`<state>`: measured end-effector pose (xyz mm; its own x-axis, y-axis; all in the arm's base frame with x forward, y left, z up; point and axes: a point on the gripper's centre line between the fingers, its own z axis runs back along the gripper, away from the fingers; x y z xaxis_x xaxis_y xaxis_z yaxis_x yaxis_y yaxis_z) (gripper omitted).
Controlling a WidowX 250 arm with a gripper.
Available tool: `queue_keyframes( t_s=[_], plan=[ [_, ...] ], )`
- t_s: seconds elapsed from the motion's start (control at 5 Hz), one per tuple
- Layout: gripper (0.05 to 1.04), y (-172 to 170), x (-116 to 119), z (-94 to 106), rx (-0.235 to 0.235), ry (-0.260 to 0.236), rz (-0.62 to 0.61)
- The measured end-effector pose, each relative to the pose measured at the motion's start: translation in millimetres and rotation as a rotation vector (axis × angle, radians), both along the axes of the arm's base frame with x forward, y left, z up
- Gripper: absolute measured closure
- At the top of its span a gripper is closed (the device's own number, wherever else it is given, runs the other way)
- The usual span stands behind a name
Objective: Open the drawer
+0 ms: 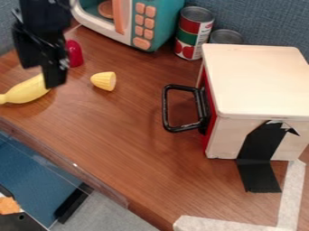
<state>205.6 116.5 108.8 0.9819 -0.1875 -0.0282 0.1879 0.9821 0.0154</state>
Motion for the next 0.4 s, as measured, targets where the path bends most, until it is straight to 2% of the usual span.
queue_keyframes(
  t_s=[0.2,0.4],
  plan=[
    [0.083,-13.6,2.3,-12.3,-0.038,-0.024,0.108],
    [0.083,-30.8,6.4,-21.4,-0.148,-0.070,0.186]
  ],
)
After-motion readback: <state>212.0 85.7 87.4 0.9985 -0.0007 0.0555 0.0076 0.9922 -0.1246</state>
